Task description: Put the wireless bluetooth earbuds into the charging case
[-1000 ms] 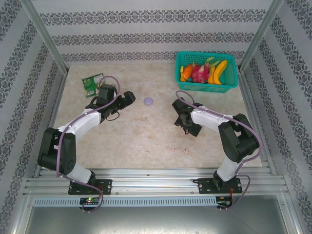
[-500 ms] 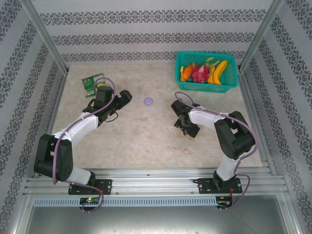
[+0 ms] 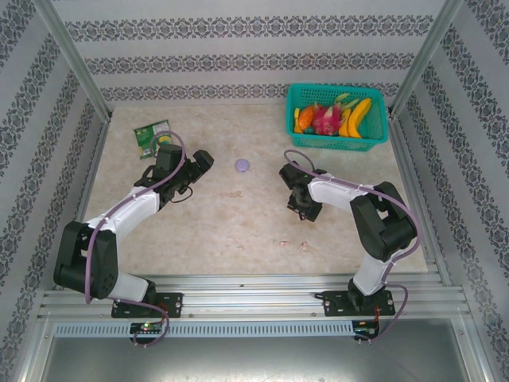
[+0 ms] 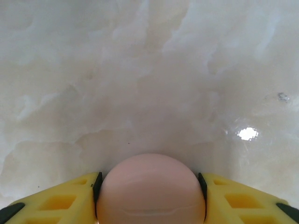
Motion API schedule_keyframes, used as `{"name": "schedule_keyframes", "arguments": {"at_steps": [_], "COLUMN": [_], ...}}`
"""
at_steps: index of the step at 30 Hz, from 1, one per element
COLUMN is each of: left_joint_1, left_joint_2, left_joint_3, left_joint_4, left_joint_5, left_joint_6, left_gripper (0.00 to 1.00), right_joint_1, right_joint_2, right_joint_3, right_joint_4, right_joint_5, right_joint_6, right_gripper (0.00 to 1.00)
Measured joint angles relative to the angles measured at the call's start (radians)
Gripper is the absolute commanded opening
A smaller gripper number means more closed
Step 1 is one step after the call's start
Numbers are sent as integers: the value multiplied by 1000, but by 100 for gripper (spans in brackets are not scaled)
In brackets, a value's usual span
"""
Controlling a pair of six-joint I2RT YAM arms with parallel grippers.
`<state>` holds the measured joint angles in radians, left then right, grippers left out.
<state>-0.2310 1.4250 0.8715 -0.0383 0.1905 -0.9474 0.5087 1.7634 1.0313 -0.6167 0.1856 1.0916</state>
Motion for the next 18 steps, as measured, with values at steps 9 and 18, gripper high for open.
{"name": "schedule_keyframes", "arguments": {"at_steps": [9, 18], "left_joint_1": [4, -21], "left_joint_2": [-70, -74], "left_joint_3": [-104, -259], "left_joint_4": [42, 275], "left_joint_5": [46, 143], "left_joint_6": [20, 89], "left_gripper": [100, 100], "right_joint_1": [39, 63], "right_joint_2": [-32, -43], "right_joint_3": [-17, 57], "right_joint_4": [83, 173], "right_joint_5": [-55, -154], "right_joint_6": [-50, 28], "right_gripper": [39, 39]}}
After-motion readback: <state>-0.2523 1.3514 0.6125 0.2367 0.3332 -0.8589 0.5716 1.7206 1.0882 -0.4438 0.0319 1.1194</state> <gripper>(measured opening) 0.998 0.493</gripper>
